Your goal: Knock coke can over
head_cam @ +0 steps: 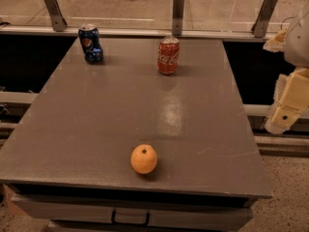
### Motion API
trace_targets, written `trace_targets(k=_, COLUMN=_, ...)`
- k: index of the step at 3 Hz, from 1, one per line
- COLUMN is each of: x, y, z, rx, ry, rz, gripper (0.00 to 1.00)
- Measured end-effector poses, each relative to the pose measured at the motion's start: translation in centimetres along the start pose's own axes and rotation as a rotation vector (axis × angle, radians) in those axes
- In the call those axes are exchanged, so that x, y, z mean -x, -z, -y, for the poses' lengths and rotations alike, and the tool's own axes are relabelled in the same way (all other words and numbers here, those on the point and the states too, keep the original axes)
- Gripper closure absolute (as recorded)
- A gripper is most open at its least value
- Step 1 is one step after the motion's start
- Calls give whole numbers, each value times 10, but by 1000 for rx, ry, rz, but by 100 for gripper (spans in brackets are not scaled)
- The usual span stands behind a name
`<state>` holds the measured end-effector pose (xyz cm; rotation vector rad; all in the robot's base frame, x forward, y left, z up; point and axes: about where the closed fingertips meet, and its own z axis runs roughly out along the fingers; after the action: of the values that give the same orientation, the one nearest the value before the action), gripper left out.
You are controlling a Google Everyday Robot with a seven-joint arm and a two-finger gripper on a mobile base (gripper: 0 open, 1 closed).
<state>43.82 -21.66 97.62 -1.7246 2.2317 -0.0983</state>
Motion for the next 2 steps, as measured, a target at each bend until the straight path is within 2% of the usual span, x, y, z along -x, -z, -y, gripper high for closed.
trace_targets(k=1, x=2, y=0, z=4, rx=-7, ry=3, rz=10, gripper=0)
trace_targets(k=2, x=22, y=-22, z=37, rx=-23, ry=46, rz=74, gripper=0)
